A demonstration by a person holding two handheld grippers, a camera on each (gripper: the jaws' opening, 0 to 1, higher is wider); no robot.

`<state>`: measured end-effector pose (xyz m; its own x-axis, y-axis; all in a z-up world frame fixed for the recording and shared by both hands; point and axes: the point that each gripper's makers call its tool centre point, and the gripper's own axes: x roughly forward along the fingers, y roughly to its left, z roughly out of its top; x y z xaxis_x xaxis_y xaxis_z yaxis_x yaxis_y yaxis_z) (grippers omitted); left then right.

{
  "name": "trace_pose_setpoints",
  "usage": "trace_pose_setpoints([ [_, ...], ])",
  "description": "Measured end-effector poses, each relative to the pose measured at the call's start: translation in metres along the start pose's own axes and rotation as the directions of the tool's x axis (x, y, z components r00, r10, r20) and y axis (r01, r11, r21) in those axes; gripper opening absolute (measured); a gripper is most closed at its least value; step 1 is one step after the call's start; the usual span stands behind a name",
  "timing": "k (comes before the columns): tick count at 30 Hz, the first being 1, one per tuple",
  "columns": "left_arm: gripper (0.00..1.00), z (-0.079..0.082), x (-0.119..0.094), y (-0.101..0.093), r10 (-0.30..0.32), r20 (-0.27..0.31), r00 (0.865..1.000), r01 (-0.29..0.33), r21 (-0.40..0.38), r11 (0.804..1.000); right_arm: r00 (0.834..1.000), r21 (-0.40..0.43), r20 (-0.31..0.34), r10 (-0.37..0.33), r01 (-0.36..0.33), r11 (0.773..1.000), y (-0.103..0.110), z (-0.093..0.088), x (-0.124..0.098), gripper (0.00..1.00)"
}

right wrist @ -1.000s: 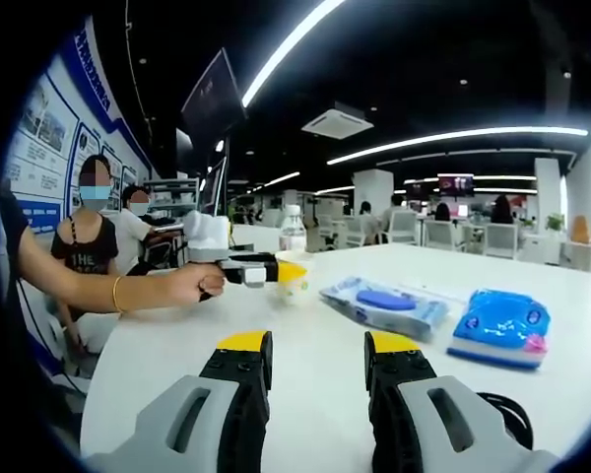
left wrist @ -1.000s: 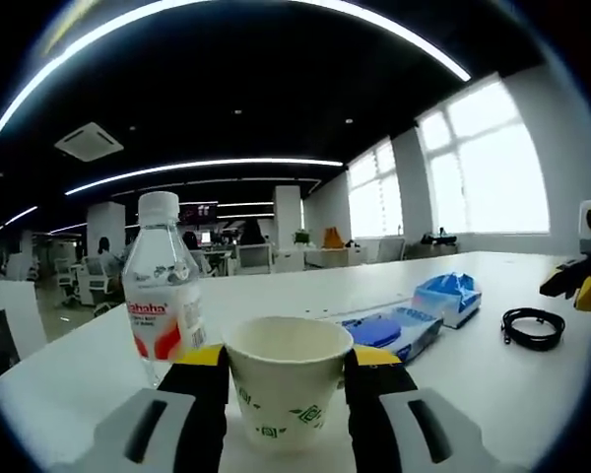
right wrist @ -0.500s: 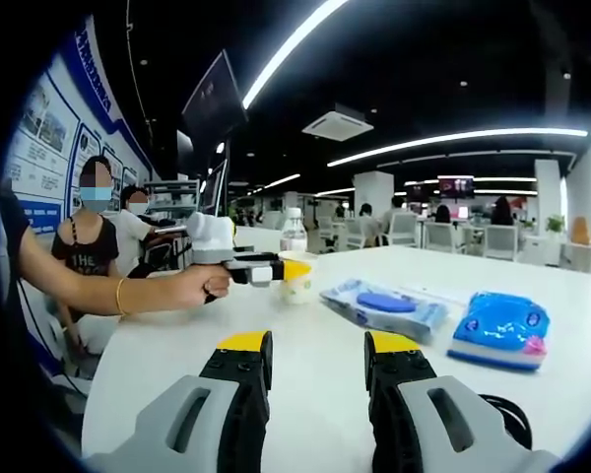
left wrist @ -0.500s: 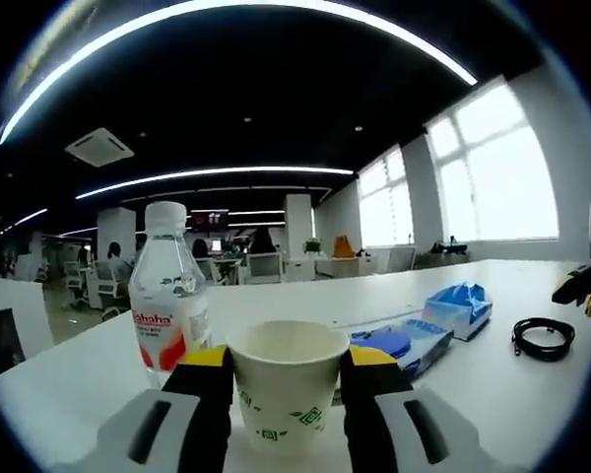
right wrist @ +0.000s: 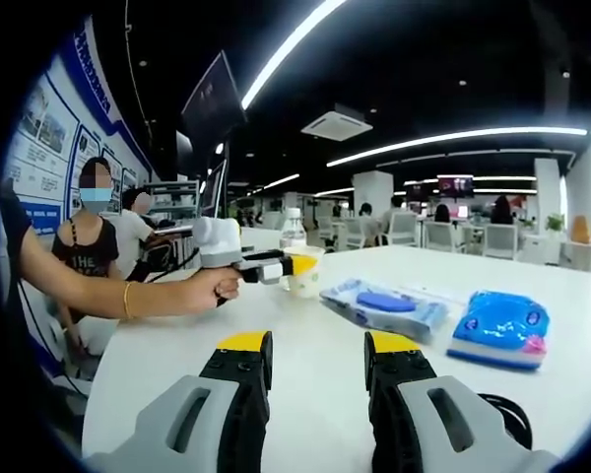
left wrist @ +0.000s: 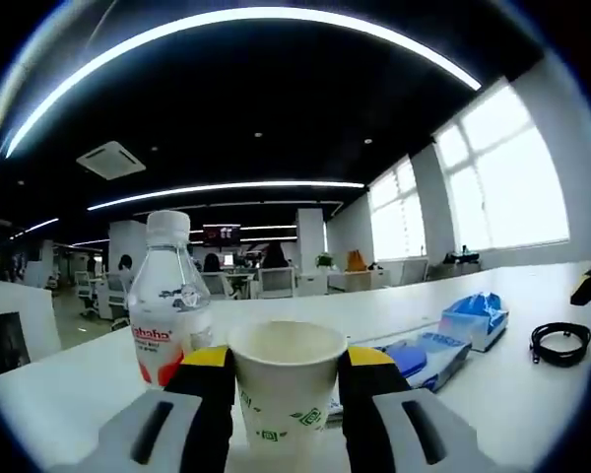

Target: Arrange the tabletop items into an orderly group along one side of the table until the central work area is clear of visible clutter.

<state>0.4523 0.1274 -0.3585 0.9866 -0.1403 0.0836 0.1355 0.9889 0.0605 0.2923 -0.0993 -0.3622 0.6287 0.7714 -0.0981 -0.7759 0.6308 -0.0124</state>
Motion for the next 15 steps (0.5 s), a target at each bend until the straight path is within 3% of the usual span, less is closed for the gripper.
trace_pose_setpoints([
  [3,0.40,-0.001,0.003,0.001,0.013,-0.004,1.000,-0.013,0.045,0.999,1.000,-0.002,-0.001,0.001,-0.001,1.000,0.001,0.000,0.000,0.35],
  [15,0.40,-0.001,0.013,0.002,0.037,0.003,0.999,-0.037,0.040,0.999,1.000,0.003,-0.004,-0.015,0.015,1.000,-0.003,-0.001,-0.001,0.35],
])
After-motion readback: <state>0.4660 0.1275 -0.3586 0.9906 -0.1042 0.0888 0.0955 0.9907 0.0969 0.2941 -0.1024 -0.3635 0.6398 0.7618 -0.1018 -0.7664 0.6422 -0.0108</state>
